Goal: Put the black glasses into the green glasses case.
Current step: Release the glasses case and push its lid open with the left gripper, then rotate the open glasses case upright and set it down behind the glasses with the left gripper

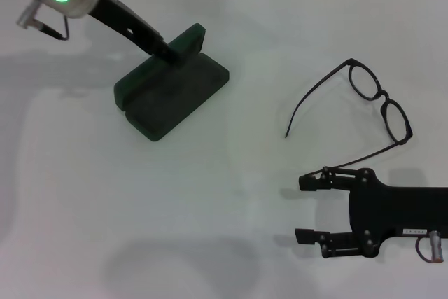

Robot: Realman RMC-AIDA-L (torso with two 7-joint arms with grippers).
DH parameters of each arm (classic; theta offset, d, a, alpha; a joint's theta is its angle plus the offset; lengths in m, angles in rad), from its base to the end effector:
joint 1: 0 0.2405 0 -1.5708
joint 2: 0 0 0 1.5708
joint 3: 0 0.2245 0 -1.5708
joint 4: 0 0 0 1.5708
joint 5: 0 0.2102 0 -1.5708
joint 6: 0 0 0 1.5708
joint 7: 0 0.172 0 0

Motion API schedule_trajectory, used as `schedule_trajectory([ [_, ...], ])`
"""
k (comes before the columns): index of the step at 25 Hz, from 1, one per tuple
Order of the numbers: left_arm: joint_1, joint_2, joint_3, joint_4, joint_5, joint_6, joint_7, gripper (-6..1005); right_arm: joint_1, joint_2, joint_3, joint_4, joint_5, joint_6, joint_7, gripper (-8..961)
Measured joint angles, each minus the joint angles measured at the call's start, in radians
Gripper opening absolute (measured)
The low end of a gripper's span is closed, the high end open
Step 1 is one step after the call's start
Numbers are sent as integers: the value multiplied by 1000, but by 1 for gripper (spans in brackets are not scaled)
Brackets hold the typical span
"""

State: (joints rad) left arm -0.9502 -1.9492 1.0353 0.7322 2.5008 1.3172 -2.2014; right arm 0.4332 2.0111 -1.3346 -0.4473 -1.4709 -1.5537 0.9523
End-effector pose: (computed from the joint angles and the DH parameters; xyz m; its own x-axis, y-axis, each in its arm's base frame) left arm -0.1703 0.4292 0.0087 0.8123 0.5800 -0.0620 0.5141 -0.7621 -0.3936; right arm 0.2207 0.2615 -0.0616 0.8363 -0.1101 -0.5370 -0.1560 -0.9869 -0.0405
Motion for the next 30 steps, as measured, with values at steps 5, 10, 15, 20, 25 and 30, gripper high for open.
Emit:
schedule_trajectory([
  [5,-5,-12,23,-22,41,-60,-30,841,-2,1,0,2,-1,1,-2,768],
  [10,0,-27,25,-32,87,-85,-29,823,0,2,0,4,-2,5,-2,768],
  [15,2,-35,32,-30,97,-87,-22,777,2,2,0,5,-2,11,-2,768],
  [20,4,-44,48,-13,96,-91,7,702,-2,2,0,6,-2,12,-4,768],
  [25,5,-48,49,-7,98,-92,14,513,-1,2,0,6,-2,14,-4,768],
  [30,4,-48,49,-5,98,-92,22,369,-3,2,0,6,-2,16,-4,768],
])
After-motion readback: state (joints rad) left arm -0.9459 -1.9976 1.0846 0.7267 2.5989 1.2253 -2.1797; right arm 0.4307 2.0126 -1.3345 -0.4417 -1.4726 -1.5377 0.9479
